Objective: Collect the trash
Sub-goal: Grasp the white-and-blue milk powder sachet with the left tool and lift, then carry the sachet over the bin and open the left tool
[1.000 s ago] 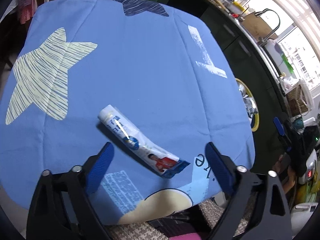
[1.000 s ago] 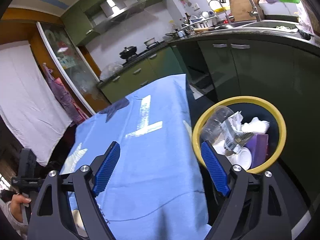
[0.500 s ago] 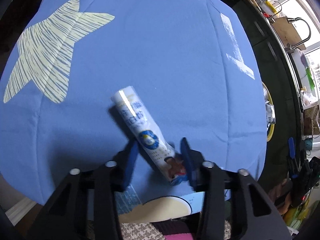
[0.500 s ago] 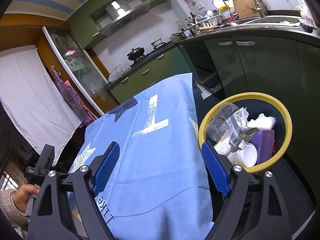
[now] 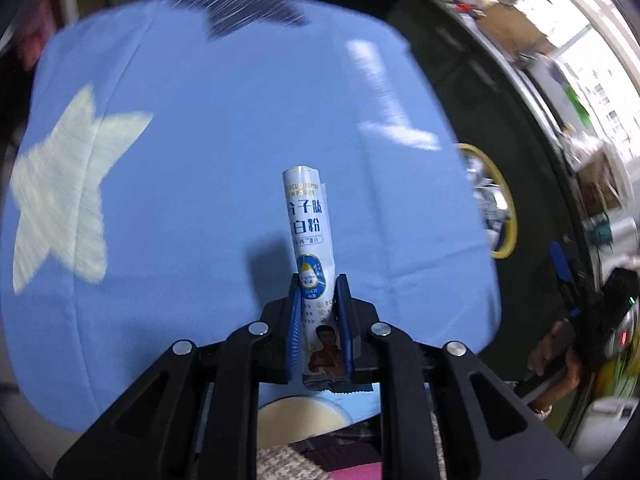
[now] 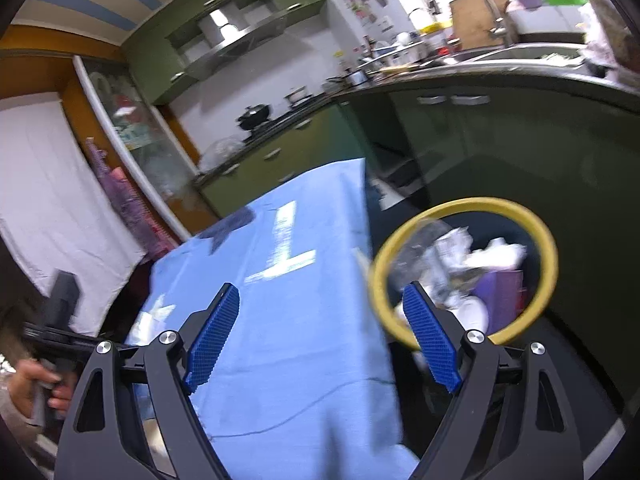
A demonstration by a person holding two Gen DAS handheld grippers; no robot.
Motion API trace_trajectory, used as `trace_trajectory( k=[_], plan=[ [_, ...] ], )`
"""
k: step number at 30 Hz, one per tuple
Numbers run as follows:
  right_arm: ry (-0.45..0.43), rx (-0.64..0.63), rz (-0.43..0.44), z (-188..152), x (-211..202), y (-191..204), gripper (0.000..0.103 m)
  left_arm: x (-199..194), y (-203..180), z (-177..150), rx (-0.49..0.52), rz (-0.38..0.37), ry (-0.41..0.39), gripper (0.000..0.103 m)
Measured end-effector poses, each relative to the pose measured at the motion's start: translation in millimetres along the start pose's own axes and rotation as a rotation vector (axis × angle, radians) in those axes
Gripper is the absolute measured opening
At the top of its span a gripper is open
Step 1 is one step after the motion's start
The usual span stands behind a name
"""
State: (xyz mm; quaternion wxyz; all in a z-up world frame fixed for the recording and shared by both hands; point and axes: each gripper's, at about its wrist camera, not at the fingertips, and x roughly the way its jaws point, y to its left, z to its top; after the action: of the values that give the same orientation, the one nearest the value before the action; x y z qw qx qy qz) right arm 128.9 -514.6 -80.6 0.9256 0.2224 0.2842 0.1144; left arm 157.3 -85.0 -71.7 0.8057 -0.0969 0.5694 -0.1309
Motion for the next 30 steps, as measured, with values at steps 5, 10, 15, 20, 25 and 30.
trace_trajectory(
  k=[5,10,15,20,25,30],
  plan=[
    [-0.032,0.035,-0.126,2,-17,-27,0.083,-12,-75,23,0.181,-0.046,-0.076,0.016],
    [-0.059,0.074,-0.214,3,-31,-52,0.083,8,-169,51,0.344,-0.14,-0.117,0.016],
    [-0.084,0.121,-0.283,4,-46,-77,0.083,58,-249,74,0.444,-0.217,-0.109,0.016],
    [-0.107,0.175,-0.311,2,-63,-100,0.083,118,-318,98,0.465,-0.247,-0.058,0.016],
    [-0.117,0.219,-0.328,-1,-71,-119,0.083,177,-350,112,0.358,-0.22,0.071,0.016],
    [-0.118,0.247,-0.323,-2,-70,-134,0.083,219,-356,119,0.23,-0.19,0.12,0.017]
  ],
)
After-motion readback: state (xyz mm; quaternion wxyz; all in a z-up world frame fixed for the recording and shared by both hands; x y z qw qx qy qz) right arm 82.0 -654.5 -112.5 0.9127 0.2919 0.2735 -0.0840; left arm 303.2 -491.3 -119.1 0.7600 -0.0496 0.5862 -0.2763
